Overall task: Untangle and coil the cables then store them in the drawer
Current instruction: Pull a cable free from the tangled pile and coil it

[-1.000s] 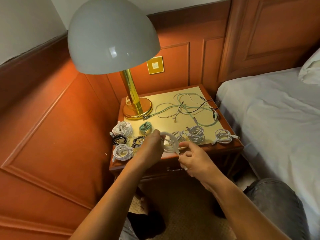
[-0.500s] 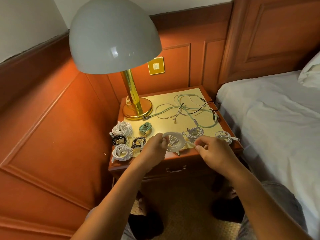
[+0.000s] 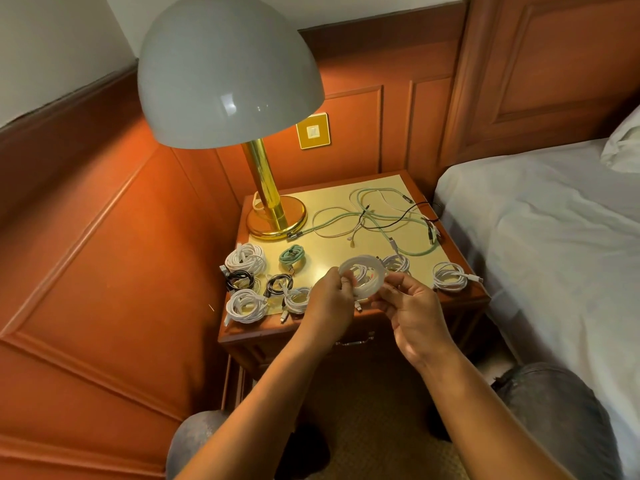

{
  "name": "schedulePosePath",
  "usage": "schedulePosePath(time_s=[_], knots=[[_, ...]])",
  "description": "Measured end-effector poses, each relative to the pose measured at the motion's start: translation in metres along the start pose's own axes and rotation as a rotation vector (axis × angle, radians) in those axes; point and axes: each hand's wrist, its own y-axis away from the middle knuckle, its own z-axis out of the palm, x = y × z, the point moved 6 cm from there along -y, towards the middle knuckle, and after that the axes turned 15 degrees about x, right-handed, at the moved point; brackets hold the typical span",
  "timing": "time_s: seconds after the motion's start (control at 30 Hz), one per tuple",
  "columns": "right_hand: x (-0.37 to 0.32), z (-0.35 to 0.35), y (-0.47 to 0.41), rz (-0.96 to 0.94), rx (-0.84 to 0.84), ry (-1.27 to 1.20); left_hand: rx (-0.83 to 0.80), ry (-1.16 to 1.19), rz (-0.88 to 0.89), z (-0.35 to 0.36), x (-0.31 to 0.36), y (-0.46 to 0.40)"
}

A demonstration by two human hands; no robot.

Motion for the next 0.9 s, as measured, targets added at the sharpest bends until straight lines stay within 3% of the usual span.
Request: schedulePosePath(time_s=[0.23,0.33,0.5,0.67,0.77,0.9], knots=[[0.005,-0.007,-0.004,0.112,-0.024,-0.159,0.009,-0.164,0.106,0.005,0.006,0.002],[0.001,-0.007,-0.007,0.139,-0.038,-0.254,-0.044,-0.160,0.065,0.012,0.001,0.005],[0.009,-0.008,-0.008,0.117,-0.109,-0.063,-0.099,-0.069,-0.063,0.014,-0.011,0.007],[0.016,-0.008,0.000,0.160,-0.191,-0.047,-0.098,-0.112,-0.043,0.011,-0.009,0.007],[0.015,-0.006,0.007,0.033,-0.258,0.176,-0.127,-0.085,-0.040,0.009,-0.007,0.009],[0.017,0.000,0.012,-0.054,-0.215,0.395,-0.163,-0.010,-0.041,0.010,-0.002,0.009]])
